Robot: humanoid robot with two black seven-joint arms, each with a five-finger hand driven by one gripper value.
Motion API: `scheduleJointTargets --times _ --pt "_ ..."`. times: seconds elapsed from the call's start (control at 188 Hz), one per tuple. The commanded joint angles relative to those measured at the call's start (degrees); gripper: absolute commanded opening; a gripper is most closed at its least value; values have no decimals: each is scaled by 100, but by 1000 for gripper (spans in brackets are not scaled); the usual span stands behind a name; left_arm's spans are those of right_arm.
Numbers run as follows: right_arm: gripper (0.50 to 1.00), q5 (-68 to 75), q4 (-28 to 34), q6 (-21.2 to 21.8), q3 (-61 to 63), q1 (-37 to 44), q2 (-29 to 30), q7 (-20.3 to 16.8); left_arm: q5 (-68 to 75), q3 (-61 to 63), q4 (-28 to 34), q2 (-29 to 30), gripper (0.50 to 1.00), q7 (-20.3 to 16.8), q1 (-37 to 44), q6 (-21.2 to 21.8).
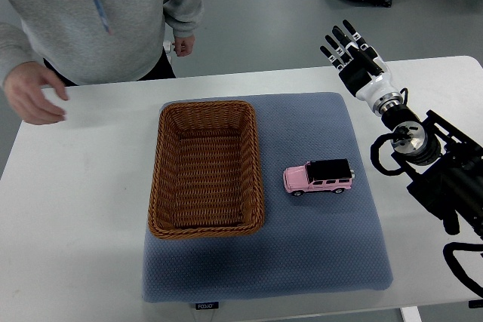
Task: Place pink car in brown basket
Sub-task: 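Reach the right hand over the pink toy car, fingers open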
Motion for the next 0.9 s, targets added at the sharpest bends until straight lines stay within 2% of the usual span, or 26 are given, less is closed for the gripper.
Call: scheduleJointTargets --times 0.0,0.272,0.378,0.474,0.607,0.65,0.698,0.703,0.777,0.895 --pt "911 0 1 6 0 0 -9 0 -1 0 -9 0 1000 0 0 9" --pt "911 -738 124 217 -545 176 -123 -9 -1 0 -26 0 1000 0 0 1" --pt "911 -1793 466 568 -1072 308 -712 -9 -1 0 -18 0 1000 0 0 1" --pt "909 -2962 1117 858 -1529 493 -1327 0 -1 0 -26 0 1000 0 0 1" --pt "909 -4552 2399 1210 -2284 738 -2381 9 -1 -9 -26 0 1000 0 0 1" --pt "909 -4886 2751 1201 -2583 835 -2619 26 -1 -9 -26 0 1000 0 0 1" --pt "909 -4886 2752 1201 -2584 835 -2619 26 -1 -9 -26 0 1000 0 0 1" --pt "909 -5156 3161 1184 -2923 888 -2863 26 -1 -9 -26 0 1000 0 -9 1" --pt "907 -5361 3735 1026 -3295 879 -3190 35 -1 -9 -35 0 1000 0 -9 1" --pt "907 -5783 4061 595 -3744 739 -3419 88 -1 -9 -35 0 1000 0 -9 1"
